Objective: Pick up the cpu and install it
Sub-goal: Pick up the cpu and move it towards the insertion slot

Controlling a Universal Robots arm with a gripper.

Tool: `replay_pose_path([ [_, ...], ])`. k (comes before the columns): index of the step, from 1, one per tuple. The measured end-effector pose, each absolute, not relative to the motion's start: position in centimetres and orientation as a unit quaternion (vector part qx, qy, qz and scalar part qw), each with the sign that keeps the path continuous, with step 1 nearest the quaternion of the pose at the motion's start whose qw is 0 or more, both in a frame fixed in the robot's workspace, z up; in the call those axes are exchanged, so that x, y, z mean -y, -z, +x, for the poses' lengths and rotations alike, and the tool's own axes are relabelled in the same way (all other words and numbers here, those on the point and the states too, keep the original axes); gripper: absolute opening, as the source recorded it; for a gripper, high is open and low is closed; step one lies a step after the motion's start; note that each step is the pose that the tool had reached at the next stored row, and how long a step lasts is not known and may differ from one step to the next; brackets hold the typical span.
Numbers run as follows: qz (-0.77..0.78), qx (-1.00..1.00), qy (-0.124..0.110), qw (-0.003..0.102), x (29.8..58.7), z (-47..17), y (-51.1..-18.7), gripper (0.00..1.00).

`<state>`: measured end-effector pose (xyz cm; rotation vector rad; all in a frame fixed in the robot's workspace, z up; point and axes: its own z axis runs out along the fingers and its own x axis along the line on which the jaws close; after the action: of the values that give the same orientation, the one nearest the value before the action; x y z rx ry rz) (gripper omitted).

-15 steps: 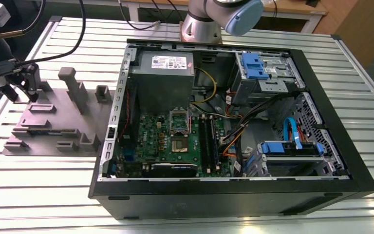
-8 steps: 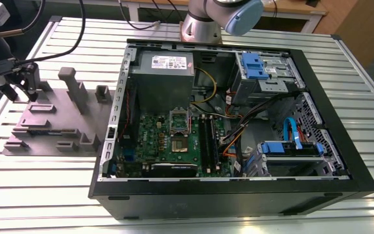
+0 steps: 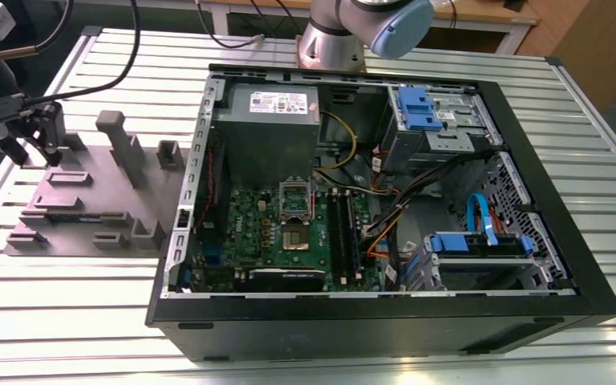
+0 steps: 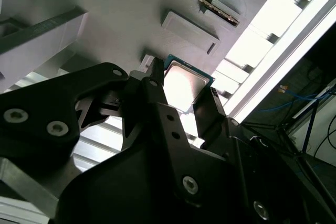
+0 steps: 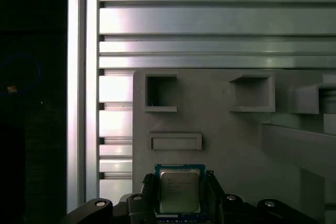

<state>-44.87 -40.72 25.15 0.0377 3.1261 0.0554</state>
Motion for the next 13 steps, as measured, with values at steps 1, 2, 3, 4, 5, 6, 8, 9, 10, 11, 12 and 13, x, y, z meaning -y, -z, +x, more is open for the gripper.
replay_pose_path([
  [1, 0.012, -1.000, -0.018, 0.007, 40.72, -44.87, -25.18, 0.47],
  [2, 0.012, -1.000, -0.018, 0.007, 40.72, -44.87, -25.20, 0.47],
  [3, 0.012, -1.000, -0.018, 0.007, 40.72, -44.87, -25.23, 0.47],
  [4, 0.012, -1.000, -0.018, 0.007, 40.72, -44.87, -25.26, 0.47],
  [5, 0.012, -1.000, -0.018, 0.007, 40.72, -44.87, -25.29, 0.47],
  [6, 0.012, -1.000, -0.018, 0.007, 40.72, -44.87, -25.32, 0.47],
  [8, 0.012, -1.000, -0.018, 0.007, 40.72, -44.87, -25.37, 0.47],
  [9, 0.012, -1.000, -0.018, 0.007, 40.72, -44.87, -25.40, 0.47],
  [10, 0.012, -1.000, -0.018, 0.007, 40.72, -44.87, -25.43, 0.47],
  [11, 0.012, -1.000, -0.018, 0.007, 40.72, -44.87, -25.46, 0.47],
  [12, 0.012, -1.000, -0.018, 0.007, 40.72, -44.87, -25.49, 0.47],
  [13, 0.012, -1.000, -0.018, 0.007, 40.72, -44.87, -25.52, 0.47],
])
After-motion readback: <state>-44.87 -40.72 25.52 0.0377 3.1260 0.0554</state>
